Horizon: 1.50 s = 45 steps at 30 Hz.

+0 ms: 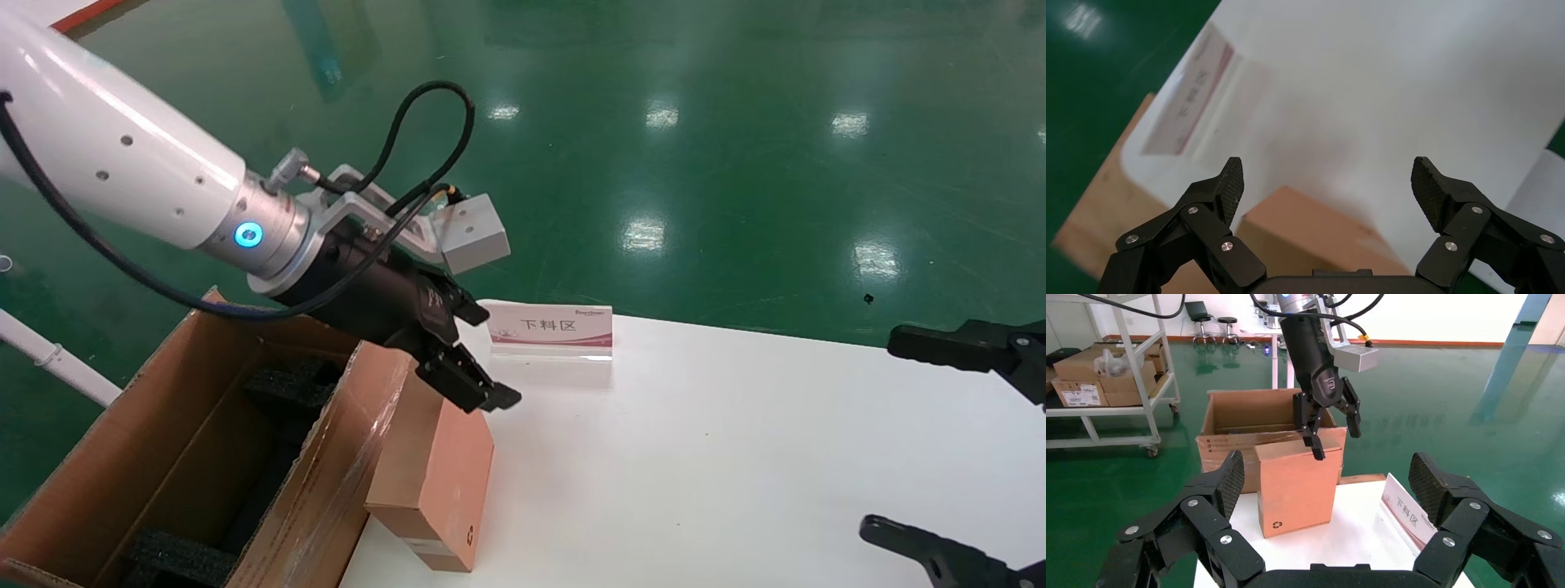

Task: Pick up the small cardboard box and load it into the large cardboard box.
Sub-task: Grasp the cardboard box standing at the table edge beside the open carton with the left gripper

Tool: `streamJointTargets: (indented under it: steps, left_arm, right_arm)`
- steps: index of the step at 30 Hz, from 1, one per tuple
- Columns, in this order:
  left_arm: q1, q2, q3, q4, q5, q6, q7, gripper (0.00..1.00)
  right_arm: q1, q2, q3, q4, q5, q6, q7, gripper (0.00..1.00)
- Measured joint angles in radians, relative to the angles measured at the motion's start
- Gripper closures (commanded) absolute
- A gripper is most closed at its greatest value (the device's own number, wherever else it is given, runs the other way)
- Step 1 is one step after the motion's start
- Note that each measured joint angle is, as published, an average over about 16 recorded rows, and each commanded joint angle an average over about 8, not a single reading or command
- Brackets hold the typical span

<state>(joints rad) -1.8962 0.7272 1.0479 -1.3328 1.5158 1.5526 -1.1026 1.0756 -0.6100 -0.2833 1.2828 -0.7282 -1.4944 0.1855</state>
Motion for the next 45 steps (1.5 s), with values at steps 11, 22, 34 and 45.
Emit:
streamJointTargets:
  steps: [11,22,34,45]
  left_arm:
    - [-0.13,0.032,0.184,-0.025,0.004,0.022,-0.181,0.0]
    - [-0.239,0.04,0.399,-0.027,-0.071,0.021,-0.309,0.0]
    - [-0.312,0.037,0.579,-0.024,-0.193,0.011,-0.373,0.0]
    - [-0.38,0.057,0.679,-0.024,-0.222,0.0,-0.393,0.0]
  right_arm:
    - [0.0,0.0,-0.001,0.0,0.001,0.0,0.0,0.0]
    - [0.0,0.001,-0.002,0.0,0.001,0.001,-0.001,0.0]
    - [0.001,0.001,-0.002,0.0,0.002,0.001,-0.001,0.0]
    - [0.001,0.001,-0.003,0.0,0.002,0.001,-0.002,0.0]
